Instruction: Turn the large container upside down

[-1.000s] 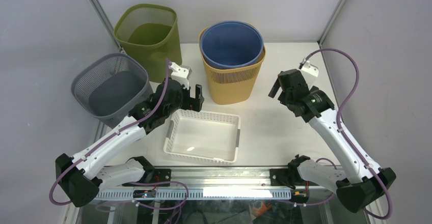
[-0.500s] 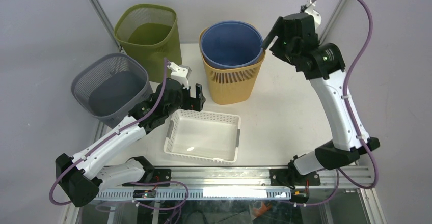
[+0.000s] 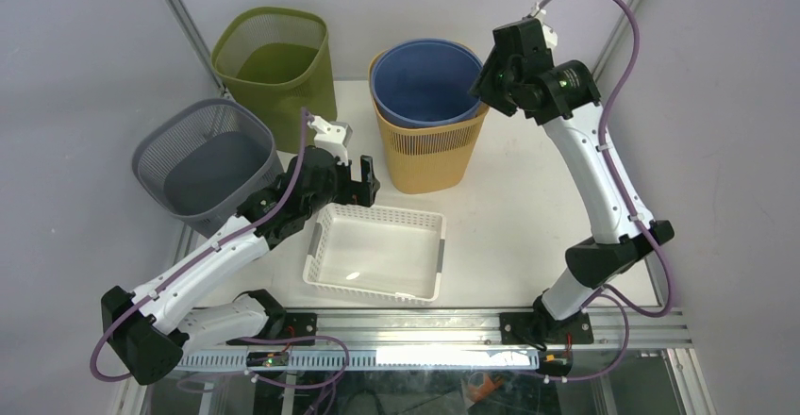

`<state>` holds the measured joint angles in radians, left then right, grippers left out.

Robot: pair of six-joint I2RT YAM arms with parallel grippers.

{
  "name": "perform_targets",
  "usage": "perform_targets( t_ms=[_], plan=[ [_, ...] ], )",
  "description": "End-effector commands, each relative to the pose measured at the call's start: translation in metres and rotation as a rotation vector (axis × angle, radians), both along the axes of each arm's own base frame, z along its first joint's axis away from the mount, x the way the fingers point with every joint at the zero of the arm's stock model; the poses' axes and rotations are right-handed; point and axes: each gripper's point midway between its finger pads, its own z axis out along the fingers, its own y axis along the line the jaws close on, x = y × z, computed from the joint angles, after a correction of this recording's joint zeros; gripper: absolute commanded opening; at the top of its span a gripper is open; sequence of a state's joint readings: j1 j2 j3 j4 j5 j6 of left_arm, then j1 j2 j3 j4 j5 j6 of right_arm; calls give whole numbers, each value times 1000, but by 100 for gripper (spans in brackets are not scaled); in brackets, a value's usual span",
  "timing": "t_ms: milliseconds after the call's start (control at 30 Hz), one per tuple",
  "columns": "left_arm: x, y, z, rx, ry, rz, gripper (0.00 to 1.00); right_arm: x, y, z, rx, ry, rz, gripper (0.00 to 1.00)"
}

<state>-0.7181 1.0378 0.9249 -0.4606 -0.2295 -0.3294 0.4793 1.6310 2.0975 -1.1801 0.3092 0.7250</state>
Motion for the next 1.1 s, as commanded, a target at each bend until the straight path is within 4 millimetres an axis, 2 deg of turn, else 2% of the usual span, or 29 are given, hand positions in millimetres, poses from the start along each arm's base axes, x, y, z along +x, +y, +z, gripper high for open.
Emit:
perform_targets(
  t_ms=[0,300,767,867,1067],
  plan=[
    [3,3,13,-32,-31,22,99,3,-1,7,18,-34,-22,46],
    [0,8,11,-23,-30,24,99,17,6,-19,1,14,-32,44],
    [-4,11,15,-23,-40,17,99,32,16,-37,2,44,-19,36],
    [-6,11,16,-30,-39,13,99,32,18,-30,14,32,-12,30],
    [-11,16,10,-16,-26,15,99,34,18,5,45,-50,-6,0]
  ],
)
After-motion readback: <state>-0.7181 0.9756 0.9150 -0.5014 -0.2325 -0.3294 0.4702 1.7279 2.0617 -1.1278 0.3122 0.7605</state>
